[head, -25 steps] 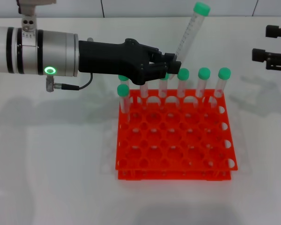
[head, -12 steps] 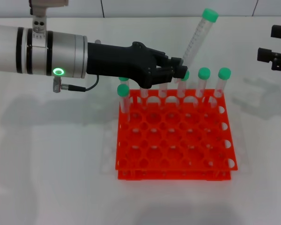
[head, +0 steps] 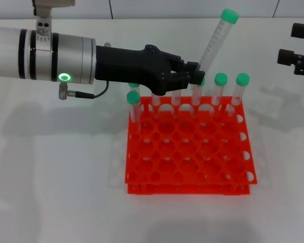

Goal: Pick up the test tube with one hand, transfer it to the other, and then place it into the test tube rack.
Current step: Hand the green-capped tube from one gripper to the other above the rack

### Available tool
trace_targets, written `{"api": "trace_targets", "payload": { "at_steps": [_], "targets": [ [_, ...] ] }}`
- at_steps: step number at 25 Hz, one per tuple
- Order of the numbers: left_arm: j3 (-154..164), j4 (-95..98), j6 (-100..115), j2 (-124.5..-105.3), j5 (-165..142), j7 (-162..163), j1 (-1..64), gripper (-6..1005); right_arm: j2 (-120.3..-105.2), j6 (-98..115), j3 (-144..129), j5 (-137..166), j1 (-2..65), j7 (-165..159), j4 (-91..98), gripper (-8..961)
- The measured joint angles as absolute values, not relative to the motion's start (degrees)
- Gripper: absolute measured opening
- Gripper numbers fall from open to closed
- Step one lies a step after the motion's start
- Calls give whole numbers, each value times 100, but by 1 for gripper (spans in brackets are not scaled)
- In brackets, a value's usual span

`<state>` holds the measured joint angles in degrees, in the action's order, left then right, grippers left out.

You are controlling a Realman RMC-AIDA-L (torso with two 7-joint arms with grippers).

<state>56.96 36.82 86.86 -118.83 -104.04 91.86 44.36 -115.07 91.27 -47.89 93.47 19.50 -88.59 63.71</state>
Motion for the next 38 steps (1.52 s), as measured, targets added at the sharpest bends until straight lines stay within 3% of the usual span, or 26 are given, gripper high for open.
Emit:
{"api": "trace_targets", "payload": {
  "at_steps": [38],
  "targets": [
    [5893,3630,8669,-11918,-10370,9115,4576,275,-11538,9227,-5296,8696,2516,-9035,5927,726]
  ]
}}
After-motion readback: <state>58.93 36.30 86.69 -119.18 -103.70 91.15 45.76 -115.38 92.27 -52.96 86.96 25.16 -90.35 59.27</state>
